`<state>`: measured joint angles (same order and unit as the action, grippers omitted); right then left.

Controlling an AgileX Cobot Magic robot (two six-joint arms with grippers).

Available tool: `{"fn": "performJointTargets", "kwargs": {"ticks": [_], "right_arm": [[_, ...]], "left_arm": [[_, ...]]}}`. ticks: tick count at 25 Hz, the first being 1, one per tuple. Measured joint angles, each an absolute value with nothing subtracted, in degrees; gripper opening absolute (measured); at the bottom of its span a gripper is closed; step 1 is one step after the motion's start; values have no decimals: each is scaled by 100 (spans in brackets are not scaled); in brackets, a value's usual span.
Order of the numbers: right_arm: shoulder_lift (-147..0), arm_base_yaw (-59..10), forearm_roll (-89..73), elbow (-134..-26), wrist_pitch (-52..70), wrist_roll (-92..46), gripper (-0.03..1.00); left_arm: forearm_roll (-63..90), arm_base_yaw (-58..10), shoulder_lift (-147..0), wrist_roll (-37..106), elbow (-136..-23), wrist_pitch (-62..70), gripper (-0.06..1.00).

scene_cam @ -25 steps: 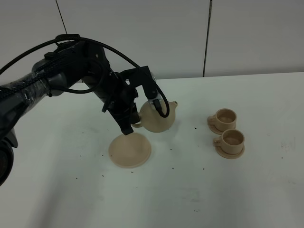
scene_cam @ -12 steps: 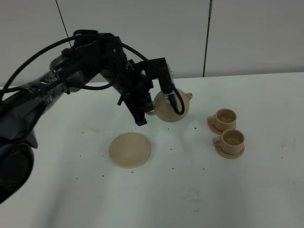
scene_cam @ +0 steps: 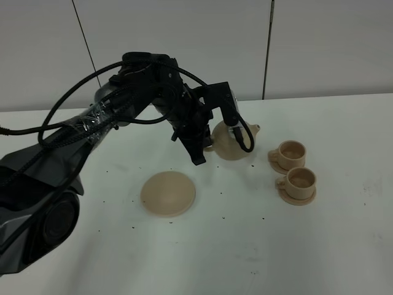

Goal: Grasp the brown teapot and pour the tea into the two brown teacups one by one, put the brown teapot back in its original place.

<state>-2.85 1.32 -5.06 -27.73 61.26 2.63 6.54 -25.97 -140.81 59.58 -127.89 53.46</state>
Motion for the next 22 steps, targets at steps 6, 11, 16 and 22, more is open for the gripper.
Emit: {"fn": "performJointTargets", "kwargs": {"ticks": [6, 11, 16, 22], "right_arm": [[-285, 132, -513, -2773, 6126, 263, 24], [-285, 132, -519, -2773, 6126, 263, 24], [-285, 132, -524, -2773, 6126, 263, 24], [-285, 132, -524, -2773, 6126, 263, 24]], "left_arm": [[665, -2724, -14113, 5970, -12818, 5118, 17], [659, -2724, -14236, 5974, -12825, 4976, 17], [654, -2736, -14260, 6072, -12825, 4820, 17], [516, -2785, -14260, 6243, -12825, 4743, 17]]}}
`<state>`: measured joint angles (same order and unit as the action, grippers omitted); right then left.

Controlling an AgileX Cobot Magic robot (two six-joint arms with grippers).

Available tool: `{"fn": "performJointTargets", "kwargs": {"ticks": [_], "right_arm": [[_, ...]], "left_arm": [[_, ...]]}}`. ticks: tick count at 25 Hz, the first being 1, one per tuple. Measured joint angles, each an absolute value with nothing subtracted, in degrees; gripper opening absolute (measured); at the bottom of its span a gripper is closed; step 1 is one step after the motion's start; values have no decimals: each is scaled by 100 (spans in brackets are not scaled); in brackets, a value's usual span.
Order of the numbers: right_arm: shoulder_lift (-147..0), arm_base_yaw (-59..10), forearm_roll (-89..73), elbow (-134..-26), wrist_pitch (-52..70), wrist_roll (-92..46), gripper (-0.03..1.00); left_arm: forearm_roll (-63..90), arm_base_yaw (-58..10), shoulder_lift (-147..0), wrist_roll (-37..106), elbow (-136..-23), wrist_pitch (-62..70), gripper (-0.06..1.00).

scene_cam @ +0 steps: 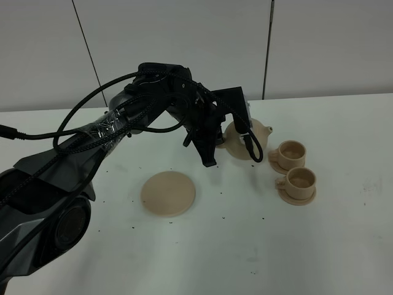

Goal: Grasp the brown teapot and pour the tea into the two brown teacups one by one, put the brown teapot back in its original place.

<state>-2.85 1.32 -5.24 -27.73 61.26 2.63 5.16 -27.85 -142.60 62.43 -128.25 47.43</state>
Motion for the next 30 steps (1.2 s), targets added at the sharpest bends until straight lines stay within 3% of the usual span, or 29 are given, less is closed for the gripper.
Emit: {"fn": "performJointTargets", "kwargs": {"ticks": [30], "right_arm": [[-285, 132, -524, -2773, 6126, 263, 24]], "left_arm": [[-92, -2889, -14232, 6305, -12993, 5014, 17]]}}
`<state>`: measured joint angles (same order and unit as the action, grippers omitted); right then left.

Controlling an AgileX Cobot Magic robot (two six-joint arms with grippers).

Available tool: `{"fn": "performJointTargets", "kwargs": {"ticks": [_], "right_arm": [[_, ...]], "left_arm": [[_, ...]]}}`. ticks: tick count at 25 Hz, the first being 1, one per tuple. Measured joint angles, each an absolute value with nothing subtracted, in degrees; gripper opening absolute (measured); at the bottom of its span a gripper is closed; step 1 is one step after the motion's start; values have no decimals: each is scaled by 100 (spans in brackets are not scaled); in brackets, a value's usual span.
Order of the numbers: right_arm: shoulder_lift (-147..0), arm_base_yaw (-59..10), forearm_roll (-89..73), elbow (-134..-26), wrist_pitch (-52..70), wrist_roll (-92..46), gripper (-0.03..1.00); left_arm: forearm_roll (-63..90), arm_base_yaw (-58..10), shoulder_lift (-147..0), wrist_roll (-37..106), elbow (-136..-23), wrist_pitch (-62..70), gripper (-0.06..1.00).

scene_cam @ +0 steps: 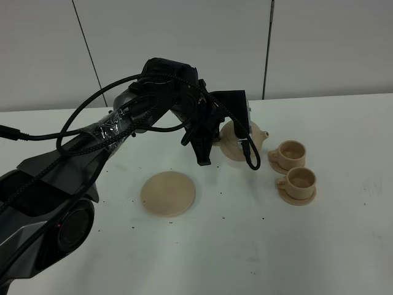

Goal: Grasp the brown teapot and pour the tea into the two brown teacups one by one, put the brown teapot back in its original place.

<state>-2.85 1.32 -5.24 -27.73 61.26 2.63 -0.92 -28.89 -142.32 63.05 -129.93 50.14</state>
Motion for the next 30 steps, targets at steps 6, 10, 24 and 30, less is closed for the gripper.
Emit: {"fn": "performJointTargets", "kwargs": {"ticks": [6, 10, 24, 30], "right_arm": [[-285, 132, -524, -2773, 6126, 263, 24], [-285, 132, -524, -2773, 6126, 263, 24], [-285, 132, -524, -2773, 6126, 263, 24], [-285, 132, -524, -2773, 6126, 263, 24]], "left_arm": [[-378, -2889, -14071, 6281, -12999, 5114, 17], [-511, -2889, -14065, 6316, -12999, 5108, 17], [-506, -2889, -14065, 6595, -12999, 4593, 17], [-380, -2889, -14136, 6597, -12999, 4340, 17]]}}
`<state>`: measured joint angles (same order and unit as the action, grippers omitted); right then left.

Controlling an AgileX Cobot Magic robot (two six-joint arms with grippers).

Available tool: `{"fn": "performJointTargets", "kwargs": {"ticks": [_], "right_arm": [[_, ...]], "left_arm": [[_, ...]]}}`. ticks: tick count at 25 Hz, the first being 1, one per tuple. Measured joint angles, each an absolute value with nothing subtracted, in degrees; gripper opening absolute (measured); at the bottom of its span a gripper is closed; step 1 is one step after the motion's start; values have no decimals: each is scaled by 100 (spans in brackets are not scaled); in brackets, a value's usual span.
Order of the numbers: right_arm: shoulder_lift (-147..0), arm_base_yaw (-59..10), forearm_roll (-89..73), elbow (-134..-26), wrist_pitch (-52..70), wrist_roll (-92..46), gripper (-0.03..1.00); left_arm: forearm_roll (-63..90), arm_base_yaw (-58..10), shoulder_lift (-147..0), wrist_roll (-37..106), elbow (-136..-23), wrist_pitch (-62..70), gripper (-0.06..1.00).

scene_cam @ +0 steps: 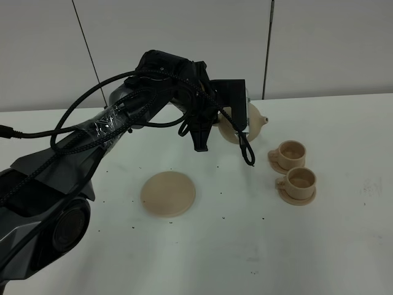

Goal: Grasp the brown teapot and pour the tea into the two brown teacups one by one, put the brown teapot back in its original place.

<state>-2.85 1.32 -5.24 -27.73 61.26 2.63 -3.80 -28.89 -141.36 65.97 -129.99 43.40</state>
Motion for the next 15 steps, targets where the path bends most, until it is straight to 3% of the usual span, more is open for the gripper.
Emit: {"fn": "performJointTargets", "kwargs": {"ticks": [15], "right_arm": [[-285, 132, -524, -2773, 6126, 263, 24]], "left_arm": [[0, -2981, -14379, 7014, -12999, 3661, 17]]}}
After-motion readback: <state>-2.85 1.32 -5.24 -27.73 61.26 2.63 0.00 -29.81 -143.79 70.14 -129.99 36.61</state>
